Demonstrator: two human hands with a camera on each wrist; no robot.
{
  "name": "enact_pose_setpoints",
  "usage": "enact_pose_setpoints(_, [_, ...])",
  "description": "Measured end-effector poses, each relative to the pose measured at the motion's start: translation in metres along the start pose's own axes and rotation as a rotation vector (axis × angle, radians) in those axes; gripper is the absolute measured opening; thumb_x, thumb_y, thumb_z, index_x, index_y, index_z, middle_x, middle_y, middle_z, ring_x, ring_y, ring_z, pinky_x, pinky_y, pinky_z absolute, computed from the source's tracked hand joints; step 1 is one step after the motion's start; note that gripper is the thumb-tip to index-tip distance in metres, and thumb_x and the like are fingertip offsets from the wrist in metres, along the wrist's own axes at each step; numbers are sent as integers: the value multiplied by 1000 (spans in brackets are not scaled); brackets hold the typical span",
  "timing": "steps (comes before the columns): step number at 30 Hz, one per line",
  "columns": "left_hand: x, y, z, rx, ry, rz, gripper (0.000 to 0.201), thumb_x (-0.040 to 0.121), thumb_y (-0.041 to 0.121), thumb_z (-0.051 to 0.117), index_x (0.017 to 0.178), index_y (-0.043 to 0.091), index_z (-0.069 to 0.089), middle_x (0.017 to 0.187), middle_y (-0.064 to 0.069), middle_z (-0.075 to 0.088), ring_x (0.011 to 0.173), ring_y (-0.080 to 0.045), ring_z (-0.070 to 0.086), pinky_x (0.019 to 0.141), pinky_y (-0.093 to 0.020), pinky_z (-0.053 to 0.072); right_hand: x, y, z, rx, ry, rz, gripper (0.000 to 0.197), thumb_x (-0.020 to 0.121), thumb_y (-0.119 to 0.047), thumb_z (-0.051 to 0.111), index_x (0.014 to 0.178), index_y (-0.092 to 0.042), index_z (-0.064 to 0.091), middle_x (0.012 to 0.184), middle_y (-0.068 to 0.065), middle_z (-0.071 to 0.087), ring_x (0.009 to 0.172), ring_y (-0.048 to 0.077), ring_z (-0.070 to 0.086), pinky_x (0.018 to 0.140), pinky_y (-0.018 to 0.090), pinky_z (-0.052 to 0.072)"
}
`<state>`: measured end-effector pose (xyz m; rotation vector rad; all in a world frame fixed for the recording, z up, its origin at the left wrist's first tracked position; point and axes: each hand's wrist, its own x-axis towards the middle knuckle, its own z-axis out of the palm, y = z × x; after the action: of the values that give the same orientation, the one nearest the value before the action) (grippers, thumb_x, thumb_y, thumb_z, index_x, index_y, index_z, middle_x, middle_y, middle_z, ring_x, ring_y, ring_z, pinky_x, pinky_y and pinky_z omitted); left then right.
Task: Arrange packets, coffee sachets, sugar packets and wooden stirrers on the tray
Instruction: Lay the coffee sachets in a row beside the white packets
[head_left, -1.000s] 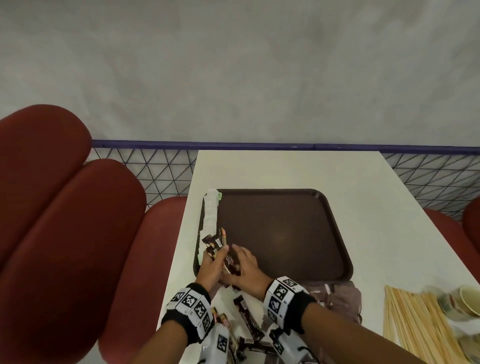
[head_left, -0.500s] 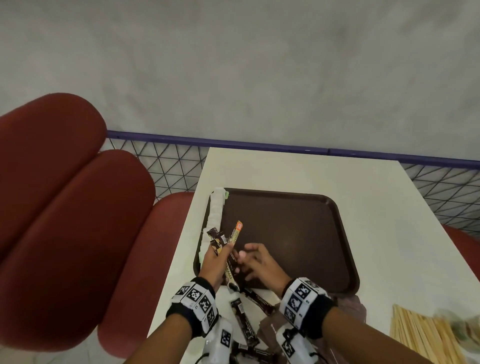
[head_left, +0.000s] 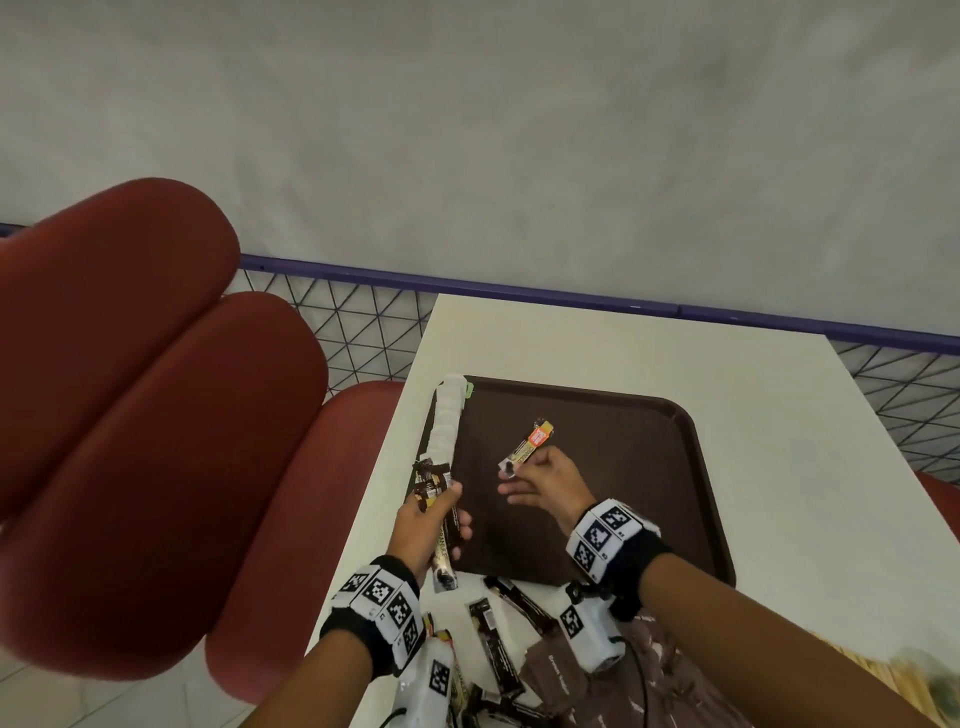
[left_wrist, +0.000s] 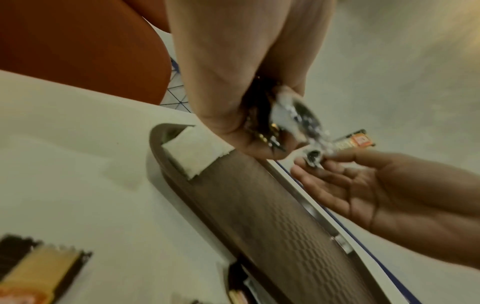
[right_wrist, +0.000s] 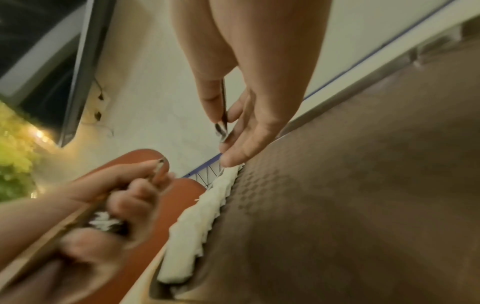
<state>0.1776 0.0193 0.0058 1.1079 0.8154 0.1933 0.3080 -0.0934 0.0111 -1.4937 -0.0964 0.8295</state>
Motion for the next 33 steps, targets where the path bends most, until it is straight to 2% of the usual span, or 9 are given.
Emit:
enact_pose_setpoints(3, [2, 7, -10, 3, 2, -4, 17, 89, 22, 62, 99, 11, 55, 59, -7, 56, 43, -14, 49, 36, -17, 31, 11, 0, -5, -56, 41, -11, 27, 91, 4, 47, 76, -14, 33, 74, 14, 60, 46, 11, 63, 44, 22, 51])
enact_pose_setpoints(6, [3, 13, -18, -10, -26, -21, 17, 88, 25, 63, 99, 13, 55, 61, -7, 55, 43, -14, 47, 36, -15, 29, 22, 2, -10, -87, 117, -30, 29, 88, 5, 52, 73, -13, 34, 78, 14, 58, 61, 18, 63, 47, 24, 53])
enact_pose_setpoints(8, [4, 17, -23, -16, -41, -36, 17, 88, 26, 62, 97, 14, 54, 60, -6, 53, 43, -14, 46, 35, -14, 29, 28, 3, -13, -109, 147, -20, 28, 86, 4, 53, 72, -12, 35, 78, 16, 59, 65, 21, 61, 47, 26, 52])
enact_pose_setpoints(12, [10, 28, -31, -12, -38, -56, 19, 89, 30, 61, 91, 14, 51, 59, -6, 52, 42, -13, 46, 34, -14, 28, 42, 5, -14, -214, 176, 16, 25, 86, 3, 52, 72, -12, 37, 67, 12, 60, 47, 18, 54, 36, 23, 41])
enact_pose_setpoints(17, [21, 36, -45, 18, -32, -41, 22, 90, 33, 59, 87, 13, 51, 59, -7, 54, 43, -15, 48, 36, -15, 29, 59, 9, -20, -422, 219, 26, 20, 81, -2, 58, 73, -14, 45, 61, 7, 60, 38, 11, 46, 33, 20, 31])
enact_pose_setpoints(22, [25, 39, -59, 28, -38, -52, 23, 89, 33, 59, 93, 12, 51, 60, -6, 55, 43, -14, 47, 35, -16, 30, 73, -10, -28, -629, 211, 89, 15, 82, -10, 60, 68, -13, 53, 57, 2, 56, 44, 12, 46, 36, 17, 34])
enact_pose_setpoints(26, [27, 40, -69, 50, -23, -59, 27, 88, 34, 60, 96, 10, 51, 60, -6, 56, 45, -16, 48, 36, -17, 31, 93, -35, -33, -717, 156, 132, 16, 79, -5, 61, 66, -13, 55, 55, 5, 58, 43, 13, 49, 45, 20, 42])
enact_pose_setpoints(31, [33, 42, -77, 49, -1, -69, 31, 88, 36, 60, 103, 10, 50, 59, -5, 56, 44, -15, 49, 35, -17, 31, 125, -53, -22, -664, 220, 72, 22, 81, -1, 60, 63, -13, 55, 45, -1, 55, 28, 2, 44, 35, 13, 37])
enact_pose_setpoints(33, [36, 43, -79, 50, 5, -65, 34, 88, 36, 59, 105, 8, 50, 60, -5, 57, 45, -15, 49, 36, -18, 32, 137, -55, -15, -666, 234, 90, 24, 83, 0, 59, 62, -13, 56, 52, 3, 54, 34, 5, 45, 36, 13, 36])
